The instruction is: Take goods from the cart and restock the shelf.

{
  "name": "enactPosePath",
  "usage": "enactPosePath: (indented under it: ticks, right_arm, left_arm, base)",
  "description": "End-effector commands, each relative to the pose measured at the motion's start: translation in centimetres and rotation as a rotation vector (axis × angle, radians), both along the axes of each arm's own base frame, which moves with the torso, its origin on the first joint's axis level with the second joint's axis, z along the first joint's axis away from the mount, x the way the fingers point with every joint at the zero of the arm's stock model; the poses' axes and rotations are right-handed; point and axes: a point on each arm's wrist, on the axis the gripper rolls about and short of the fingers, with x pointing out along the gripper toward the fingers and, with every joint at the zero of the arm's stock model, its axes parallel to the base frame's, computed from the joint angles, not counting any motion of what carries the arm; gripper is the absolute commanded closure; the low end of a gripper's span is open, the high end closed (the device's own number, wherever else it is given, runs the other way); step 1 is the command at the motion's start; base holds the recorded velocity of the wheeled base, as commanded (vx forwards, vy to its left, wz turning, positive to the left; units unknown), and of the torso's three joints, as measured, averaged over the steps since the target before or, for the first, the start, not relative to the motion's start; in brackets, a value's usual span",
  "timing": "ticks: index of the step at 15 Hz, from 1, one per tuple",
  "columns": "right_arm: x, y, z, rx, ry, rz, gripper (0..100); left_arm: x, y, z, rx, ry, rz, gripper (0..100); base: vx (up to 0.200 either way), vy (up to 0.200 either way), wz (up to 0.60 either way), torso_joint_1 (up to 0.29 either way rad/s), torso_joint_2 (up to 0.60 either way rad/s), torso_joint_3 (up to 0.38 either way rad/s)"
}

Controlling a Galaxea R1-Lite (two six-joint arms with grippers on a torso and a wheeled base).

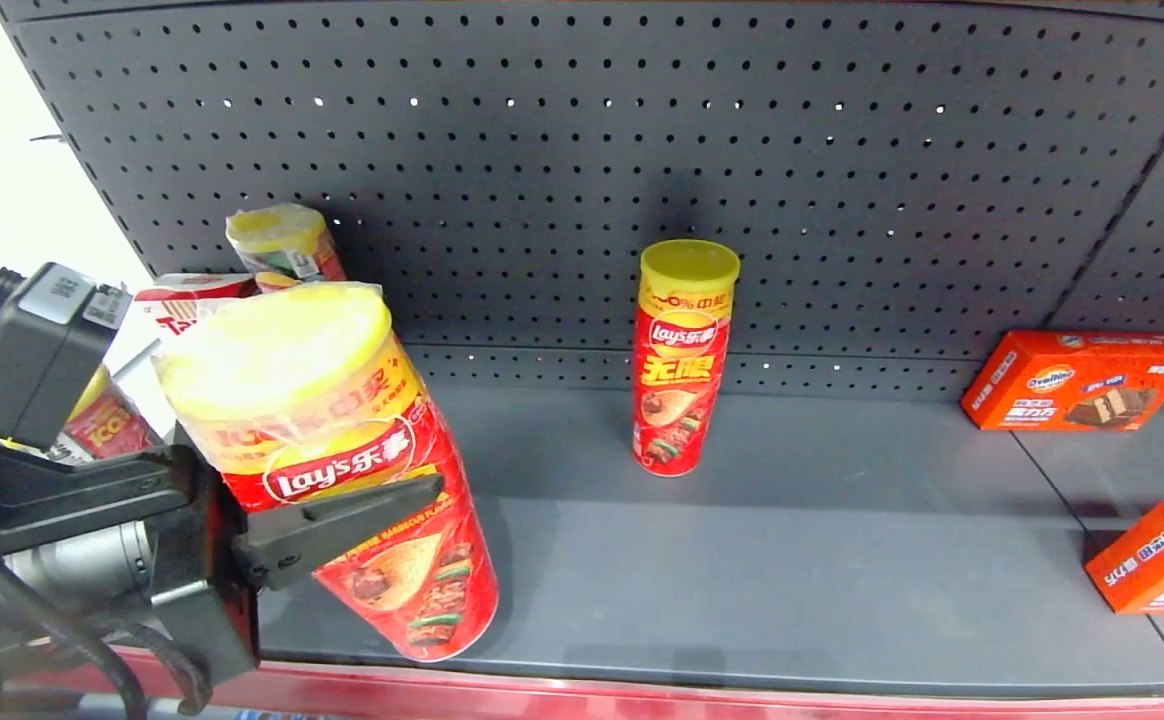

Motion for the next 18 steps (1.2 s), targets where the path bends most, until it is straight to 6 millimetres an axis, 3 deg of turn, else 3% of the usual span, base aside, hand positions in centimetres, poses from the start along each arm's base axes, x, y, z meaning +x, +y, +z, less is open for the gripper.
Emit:
enactPosePath:
  ticks: [1,18]
  right_arm:
    - [0.01,0.0,0.01,0.0,0.001,-0.001,0]
    - [0.01,0.01,0.01,-0.008,0.001,0.004,0]
  left_arm:
    - [0.04,0.01,-0.02,0.0,0.001,0.002,100]
    - [-0.11,0.06,-0.44,0.007,0.013,0.008,100]
  base:
    - [0.0,0.0,0.0,0.0,0.0,0.0]
    - [0.0,0.0,0.0,0.0,0.0,0.0]
